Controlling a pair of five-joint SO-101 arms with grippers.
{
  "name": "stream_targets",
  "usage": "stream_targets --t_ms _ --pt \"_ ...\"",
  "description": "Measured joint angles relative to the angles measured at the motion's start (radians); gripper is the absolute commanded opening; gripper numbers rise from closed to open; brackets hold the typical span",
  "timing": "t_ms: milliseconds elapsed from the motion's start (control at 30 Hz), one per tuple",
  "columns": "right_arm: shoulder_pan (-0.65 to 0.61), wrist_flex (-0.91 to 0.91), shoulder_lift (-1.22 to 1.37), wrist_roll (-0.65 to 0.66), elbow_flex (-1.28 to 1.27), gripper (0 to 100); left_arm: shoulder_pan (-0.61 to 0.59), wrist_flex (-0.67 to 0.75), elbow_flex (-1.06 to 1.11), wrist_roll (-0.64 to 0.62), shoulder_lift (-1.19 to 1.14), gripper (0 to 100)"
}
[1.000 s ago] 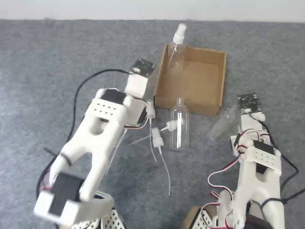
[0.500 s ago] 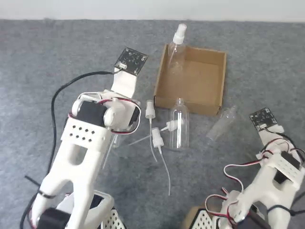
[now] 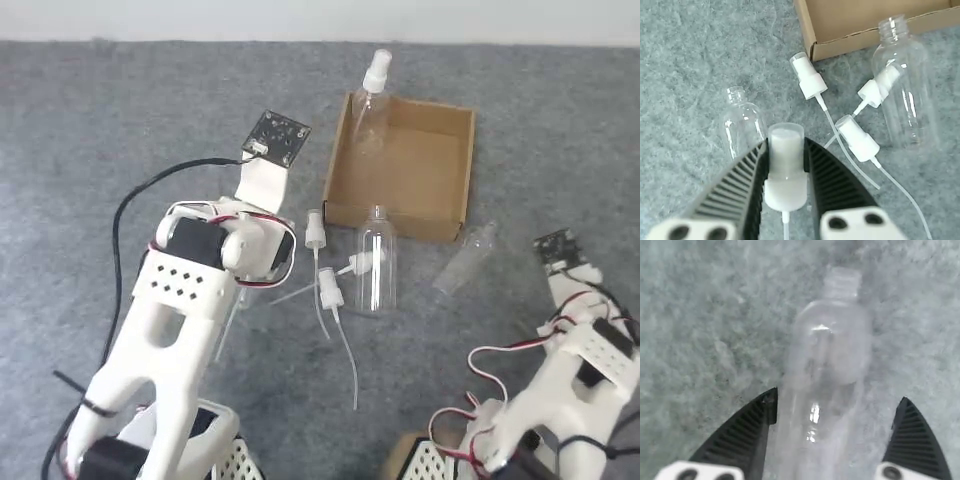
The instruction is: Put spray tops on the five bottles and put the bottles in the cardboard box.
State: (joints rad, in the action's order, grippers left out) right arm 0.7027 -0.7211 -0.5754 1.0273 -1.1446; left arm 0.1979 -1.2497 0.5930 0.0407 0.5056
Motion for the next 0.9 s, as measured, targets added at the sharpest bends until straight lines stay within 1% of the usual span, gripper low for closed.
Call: stream_targets --t_ms 167,267,367,533,667,767,900 --pt "-0.064 -0.224 -0.029 -0.075 0.195 30.1 0.0 0.0 0.0 0.0 0.0 1" --pt "-0.138 -0.374 -0.005 -0.106 0.348 25.1 0.0 0.0 0.006 0.0 0.002 1" --pt "-0.18 -0.471 0.081 -0.143 0.483 20.9 0.0 0.02 0.04 0.0 0.002 1" --pt "-0.18 -0.497 0.319 -0.172 0.608 23.4 0.0 0.066 0.087 0.0 0.002 1" --pt "-0.123 -0.5 0.494 -0.175 0.681 24.8 0.0 0.069 0.087 0.0 0.002 1" --pt "-0.094 -0.499 0.571 -0.176 0.724 24.7 0.0 0.069 0.087 0.0 0.002 1" --pt "-0.092 -0.5 0.626 -0.176 0.74 24.7 0.0 0.069 0.087 0.0 0.002 1"
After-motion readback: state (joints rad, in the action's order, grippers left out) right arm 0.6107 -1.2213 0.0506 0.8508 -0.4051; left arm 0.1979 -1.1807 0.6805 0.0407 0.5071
